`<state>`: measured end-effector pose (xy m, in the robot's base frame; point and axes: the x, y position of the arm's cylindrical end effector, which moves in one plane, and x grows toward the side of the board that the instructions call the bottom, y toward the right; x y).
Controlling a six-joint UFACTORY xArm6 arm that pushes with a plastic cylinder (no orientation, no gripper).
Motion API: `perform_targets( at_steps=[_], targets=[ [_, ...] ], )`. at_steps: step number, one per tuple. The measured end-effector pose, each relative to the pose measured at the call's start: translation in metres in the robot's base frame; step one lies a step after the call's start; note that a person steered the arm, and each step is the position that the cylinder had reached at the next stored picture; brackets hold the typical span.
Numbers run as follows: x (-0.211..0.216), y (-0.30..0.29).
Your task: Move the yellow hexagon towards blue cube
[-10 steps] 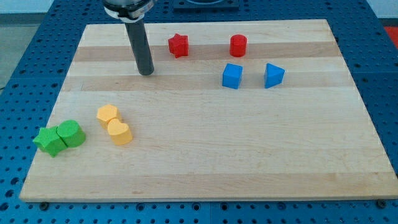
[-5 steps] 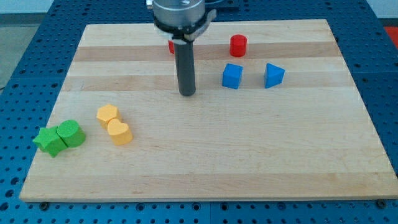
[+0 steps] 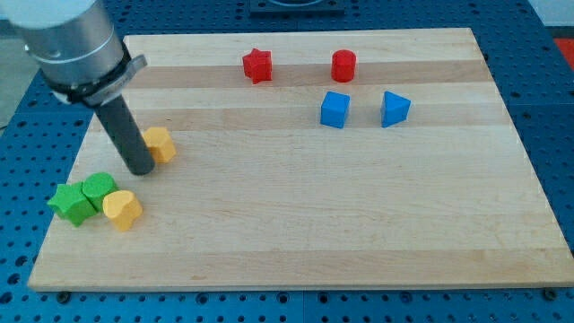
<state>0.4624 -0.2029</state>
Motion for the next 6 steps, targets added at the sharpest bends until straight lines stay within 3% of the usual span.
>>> perform_targets(
  at_steps=[1,4,6],
  targets=[
    [-0.027,0.036],
    [-0.074,0.015],
    [-0.084,0.061]
  ],
)
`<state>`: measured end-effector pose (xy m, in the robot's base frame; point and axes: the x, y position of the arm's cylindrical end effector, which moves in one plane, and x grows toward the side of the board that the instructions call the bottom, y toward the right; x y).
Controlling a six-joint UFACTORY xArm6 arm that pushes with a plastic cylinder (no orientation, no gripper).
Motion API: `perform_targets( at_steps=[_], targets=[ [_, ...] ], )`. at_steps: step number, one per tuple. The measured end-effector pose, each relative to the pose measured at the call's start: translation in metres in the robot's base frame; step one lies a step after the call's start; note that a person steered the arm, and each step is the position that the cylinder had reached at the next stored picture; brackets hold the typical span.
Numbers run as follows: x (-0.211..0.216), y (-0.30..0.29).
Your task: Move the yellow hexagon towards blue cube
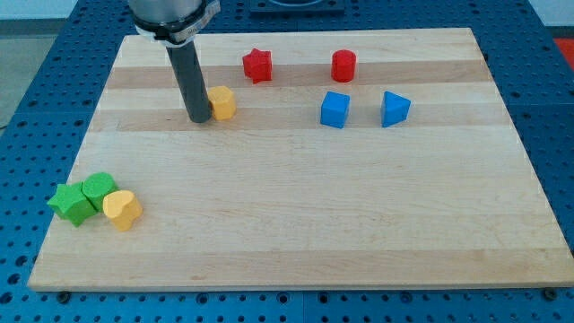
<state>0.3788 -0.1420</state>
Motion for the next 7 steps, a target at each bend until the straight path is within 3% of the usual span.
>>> perform_targets(
  at_steps=[4,6,7],
  targets=[
    [-0.02,-0.014],
    [-0.001,0.09],
    [-0.038,0.042]
  ],
)
